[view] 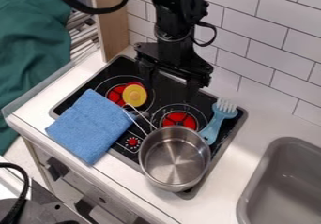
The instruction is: Put an object in the silver pot
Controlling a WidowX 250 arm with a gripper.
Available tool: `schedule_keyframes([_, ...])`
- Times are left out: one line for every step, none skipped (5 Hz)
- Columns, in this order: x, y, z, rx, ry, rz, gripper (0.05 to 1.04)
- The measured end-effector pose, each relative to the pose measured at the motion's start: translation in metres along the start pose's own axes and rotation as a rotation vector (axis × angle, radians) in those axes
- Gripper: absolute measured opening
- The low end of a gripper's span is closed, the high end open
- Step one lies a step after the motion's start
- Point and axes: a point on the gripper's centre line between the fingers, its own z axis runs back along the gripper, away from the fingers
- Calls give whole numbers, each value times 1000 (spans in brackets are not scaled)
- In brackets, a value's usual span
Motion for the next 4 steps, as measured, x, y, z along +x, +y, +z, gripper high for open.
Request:
schedule_keyframes([-7, 0, -7, 0, 35, 0, 1004])
schedule_keyframes([-3, 20, -17, -12, 43, 53, 1004])
schedule_keyframes([6, 49, -24, 5, 48, 128, 1004])
schedule_keyframes([7, 72, -33, 12, 61, 191, 1004])
